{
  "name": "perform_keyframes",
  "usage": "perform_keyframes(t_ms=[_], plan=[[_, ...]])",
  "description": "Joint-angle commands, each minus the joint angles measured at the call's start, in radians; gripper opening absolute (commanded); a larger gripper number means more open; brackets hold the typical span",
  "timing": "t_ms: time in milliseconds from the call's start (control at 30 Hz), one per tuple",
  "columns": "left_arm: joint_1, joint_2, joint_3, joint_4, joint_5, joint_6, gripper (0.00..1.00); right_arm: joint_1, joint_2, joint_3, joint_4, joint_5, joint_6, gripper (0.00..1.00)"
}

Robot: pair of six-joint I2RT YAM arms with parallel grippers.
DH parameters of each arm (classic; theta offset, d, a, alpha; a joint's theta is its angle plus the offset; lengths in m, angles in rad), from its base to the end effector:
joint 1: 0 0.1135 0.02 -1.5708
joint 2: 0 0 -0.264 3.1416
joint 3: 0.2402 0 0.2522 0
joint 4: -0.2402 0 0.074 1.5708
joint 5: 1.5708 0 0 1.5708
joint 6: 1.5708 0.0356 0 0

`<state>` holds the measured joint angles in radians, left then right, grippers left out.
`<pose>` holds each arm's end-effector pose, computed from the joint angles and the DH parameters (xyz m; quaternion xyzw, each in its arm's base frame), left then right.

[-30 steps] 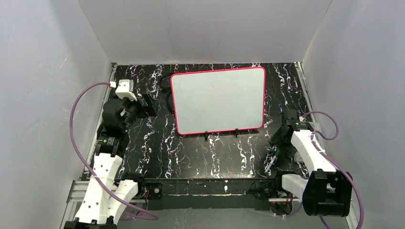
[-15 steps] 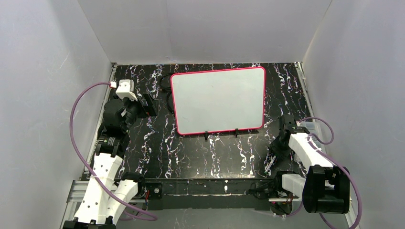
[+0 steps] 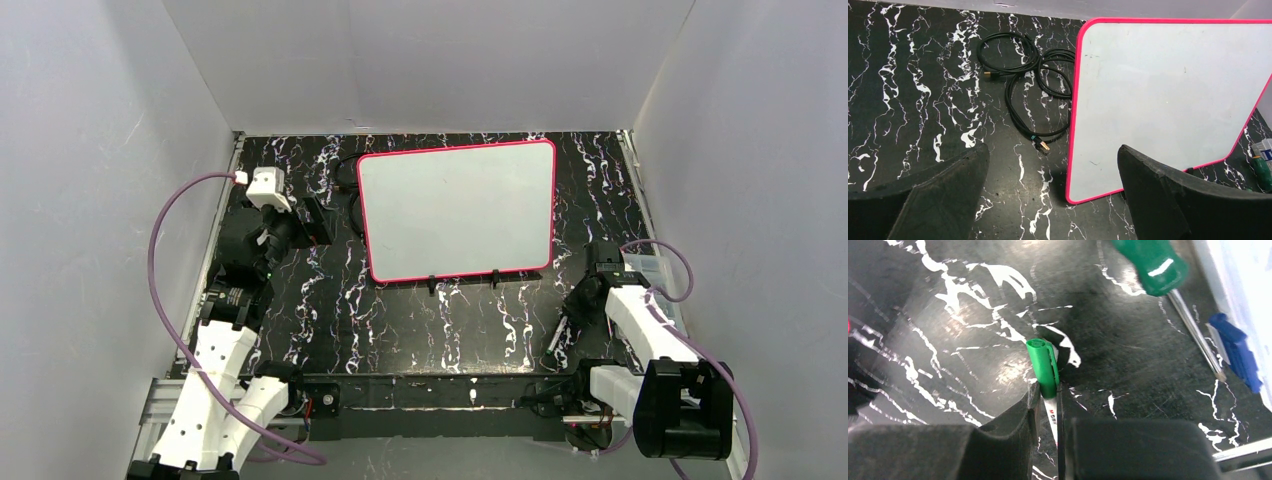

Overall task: Write a sentence on the whiteboard
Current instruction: Open the whiteboard marker at the center of the board.

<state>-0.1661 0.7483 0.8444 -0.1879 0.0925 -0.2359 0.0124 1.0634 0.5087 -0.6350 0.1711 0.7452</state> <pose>0.1707 -0.0319 0.3663 0.0054 0.7387 -0.1679 0.6528 0.1722 -0.0039 0.1650 0.3656 0.9076 -0.0082 0.2064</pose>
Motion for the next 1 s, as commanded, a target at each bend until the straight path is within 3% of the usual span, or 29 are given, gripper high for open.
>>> perform_keyframes(t_ms=[0, 167, 400, 967], plan=[[-0.017, -0.006, 0.002, -0.003, -0.024, -0.007, 0.98, -0.003, -0.037, 0.058, 0.038, -0.107, -0.129, 0.01], [-0.028, -0.017, -0.009, -0.026, -0.05, 0.038, 0.98, -0.002, -0.054, 0.112, 0.045, -0.311, -0.194, 0.01], [-0.085, -0.057, -0.053, -0.017, 0.09, 0.184, 0.98, 0.103, -0.037, 0.149, 0.034, -0.498, -0.209, 0.01], [-0.501, -0.186, -0.067, -0.162, 0.251, 0.394, 0.95, 0.328, -0.045, 0.161, -0.103, -0.724, -0.264, 0.01]])
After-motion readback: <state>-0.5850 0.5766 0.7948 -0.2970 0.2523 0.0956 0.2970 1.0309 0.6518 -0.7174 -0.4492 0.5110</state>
